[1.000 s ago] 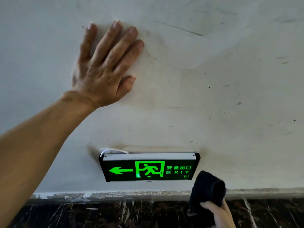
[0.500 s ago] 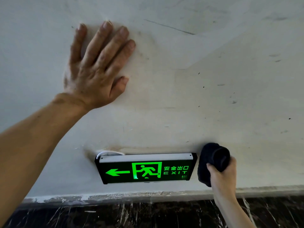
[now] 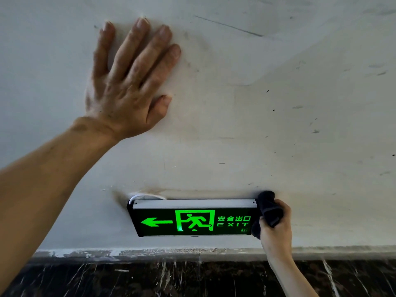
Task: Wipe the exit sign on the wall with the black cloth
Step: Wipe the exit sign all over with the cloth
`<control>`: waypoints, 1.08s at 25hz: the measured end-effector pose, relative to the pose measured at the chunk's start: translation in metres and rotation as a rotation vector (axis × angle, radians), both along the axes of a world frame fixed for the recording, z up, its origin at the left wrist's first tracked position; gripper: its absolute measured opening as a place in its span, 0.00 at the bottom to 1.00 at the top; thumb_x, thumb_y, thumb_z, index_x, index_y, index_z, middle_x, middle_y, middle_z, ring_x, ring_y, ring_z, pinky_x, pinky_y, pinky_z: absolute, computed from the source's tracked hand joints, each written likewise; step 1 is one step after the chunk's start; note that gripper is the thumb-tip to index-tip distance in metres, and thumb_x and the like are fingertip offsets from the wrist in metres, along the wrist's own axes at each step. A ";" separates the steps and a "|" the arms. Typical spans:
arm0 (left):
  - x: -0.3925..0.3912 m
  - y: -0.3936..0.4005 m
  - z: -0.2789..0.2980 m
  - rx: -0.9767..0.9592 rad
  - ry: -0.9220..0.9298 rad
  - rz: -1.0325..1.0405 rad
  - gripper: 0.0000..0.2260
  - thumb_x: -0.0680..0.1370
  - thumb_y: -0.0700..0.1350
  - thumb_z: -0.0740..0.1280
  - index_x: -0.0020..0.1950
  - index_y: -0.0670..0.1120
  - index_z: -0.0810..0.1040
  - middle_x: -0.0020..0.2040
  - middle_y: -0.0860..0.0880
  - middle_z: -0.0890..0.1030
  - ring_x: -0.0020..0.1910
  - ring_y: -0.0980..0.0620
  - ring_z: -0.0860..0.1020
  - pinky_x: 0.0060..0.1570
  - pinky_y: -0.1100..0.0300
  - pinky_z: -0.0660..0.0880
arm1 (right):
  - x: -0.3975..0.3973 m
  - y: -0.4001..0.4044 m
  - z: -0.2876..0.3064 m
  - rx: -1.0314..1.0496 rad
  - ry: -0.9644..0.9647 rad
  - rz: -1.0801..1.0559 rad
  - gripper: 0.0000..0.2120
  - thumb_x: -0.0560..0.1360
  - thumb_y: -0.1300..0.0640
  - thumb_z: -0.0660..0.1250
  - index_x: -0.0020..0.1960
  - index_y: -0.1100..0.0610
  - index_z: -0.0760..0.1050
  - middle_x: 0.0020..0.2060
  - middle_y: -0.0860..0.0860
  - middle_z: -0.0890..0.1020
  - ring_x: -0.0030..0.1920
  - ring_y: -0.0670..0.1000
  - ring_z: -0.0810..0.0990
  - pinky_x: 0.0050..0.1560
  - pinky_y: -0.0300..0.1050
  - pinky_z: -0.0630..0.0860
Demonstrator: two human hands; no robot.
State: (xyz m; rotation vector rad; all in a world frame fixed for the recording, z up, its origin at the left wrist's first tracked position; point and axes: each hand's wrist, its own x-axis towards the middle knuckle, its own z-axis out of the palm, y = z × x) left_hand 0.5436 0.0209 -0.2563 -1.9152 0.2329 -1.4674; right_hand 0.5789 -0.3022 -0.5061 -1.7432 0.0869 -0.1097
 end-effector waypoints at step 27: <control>0.002 0.001 0.000 0.023 -0.025 0.019 0.29 0.82 0.57 0.56 0.79 0.42 0.63 0.75 0.40 0.67 0.73 0.35 0.65 0.69 0.31 0.62 | -0.006 -0.007 -0.062 -0.446 0.275 0.140 0.16 0.71 0.73 0.59 0.48 0.52 0.68 0.43 0.56 0.77 0.39 0.56 0.77 0.39 0.51 0.73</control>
